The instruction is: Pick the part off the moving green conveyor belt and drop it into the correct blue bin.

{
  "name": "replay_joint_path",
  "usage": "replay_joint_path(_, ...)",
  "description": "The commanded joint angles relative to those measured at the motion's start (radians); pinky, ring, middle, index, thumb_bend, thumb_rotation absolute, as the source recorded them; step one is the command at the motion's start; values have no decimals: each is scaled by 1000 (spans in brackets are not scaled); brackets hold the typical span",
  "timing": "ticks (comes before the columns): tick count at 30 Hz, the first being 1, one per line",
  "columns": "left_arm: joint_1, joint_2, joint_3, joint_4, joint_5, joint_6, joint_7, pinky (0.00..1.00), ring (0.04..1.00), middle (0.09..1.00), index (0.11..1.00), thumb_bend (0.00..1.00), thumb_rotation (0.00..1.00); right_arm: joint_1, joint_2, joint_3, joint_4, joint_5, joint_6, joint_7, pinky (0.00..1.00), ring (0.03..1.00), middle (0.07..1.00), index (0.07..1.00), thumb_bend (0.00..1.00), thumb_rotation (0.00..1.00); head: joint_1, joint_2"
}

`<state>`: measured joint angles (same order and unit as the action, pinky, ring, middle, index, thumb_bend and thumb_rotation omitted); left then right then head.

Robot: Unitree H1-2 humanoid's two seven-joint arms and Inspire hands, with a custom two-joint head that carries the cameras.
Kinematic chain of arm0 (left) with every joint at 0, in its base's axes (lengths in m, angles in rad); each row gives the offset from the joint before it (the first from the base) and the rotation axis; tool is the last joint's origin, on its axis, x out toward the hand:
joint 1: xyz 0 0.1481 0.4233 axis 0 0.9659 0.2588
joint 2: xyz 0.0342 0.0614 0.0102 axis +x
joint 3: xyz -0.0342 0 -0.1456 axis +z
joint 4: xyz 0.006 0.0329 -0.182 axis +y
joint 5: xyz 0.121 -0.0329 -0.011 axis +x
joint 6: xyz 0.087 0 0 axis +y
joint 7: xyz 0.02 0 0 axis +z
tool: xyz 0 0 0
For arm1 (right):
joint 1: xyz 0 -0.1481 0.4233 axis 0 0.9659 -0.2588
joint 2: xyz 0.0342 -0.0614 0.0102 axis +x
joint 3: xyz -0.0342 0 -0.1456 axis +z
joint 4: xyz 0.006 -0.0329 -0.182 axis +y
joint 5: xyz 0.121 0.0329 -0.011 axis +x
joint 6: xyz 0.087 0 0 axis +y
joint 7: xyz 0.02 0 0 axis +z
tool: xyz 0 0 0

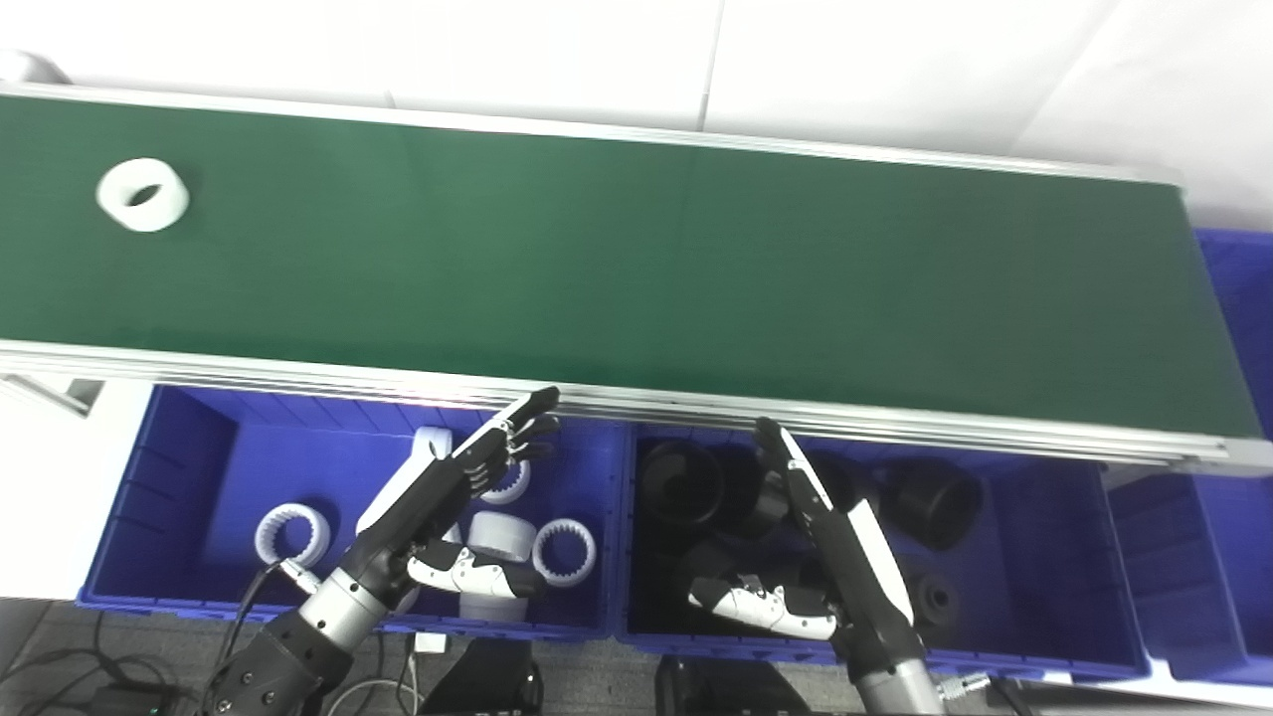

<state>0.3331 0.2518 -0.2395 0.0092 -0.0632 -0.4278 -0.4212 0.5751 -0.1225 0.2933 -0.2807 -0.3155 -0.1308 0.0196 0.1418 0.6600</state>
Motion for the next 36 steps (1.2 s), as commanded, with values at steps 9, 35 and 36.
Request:
replay_joint_path(9,-2,-50,-24,-9,106,-17,56,816,891,932,911,776,415,-13,-36,-26,52,70,-102,6,1000,1000,1000,1000,804,385,149,-91)
replay_joint_path(35,-19,-61,-14,0,76,-40,79,781,872,917,904,791,367,-42,-19,-32,98,58,-134,-6,929,982,1000,1000,788,379,50,-105)
replay_joint_path(36,-20,-61,-15,-4,62,-39,74,781,871,917,904,791,365,-43,-20,-32,101,59,-137,-5,925,981,1000,1000,789,380,45,-104)
